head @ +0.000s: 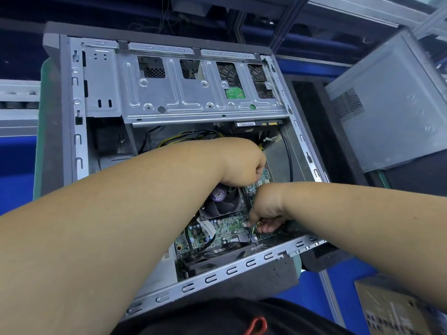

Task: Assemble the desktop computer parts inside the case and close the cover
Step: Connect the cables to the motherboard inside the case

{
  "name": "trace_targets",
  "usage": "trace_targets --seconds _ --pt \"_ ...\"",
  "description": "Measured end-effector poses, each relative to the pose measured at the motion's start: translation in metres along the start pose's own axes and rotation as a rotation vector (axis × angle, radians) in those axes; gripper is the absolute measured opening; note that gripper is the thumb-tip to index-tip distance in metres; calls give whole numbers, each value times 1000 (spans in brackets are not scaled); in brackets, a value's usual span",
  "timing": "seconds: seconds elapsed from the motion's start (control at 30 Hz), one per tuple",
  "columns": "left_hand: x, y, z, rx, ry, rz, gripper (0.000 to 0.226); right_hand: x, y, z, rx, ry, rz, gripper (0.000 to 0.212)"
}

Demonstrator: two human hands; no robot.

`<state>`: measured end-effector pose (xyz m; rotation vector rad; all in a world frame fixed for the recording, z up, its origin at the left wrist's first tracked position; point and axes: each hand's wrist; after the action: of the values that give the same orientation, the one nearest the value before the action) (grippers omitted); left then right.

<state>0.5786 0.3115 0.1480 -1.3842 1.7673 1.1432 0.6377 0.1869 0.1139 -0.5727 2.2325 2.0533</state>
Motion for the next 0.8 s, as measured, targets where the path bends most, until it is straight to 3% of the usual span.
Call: trace_targets --seconds 0.8 --pt "-2 1 -2 -3 4 2 26 4 12 4 -67 -56 -56 8"
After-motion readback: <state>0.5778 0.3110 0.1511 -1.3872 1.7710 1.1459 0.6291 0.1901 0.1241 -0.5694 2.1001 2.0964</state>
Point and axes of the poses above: each hand's wrist, its own y-axis away from the middle knuckle, its own x-axis out of the palm, z = x × y, and after that the axes turned 8 degrees about -y, right-handed
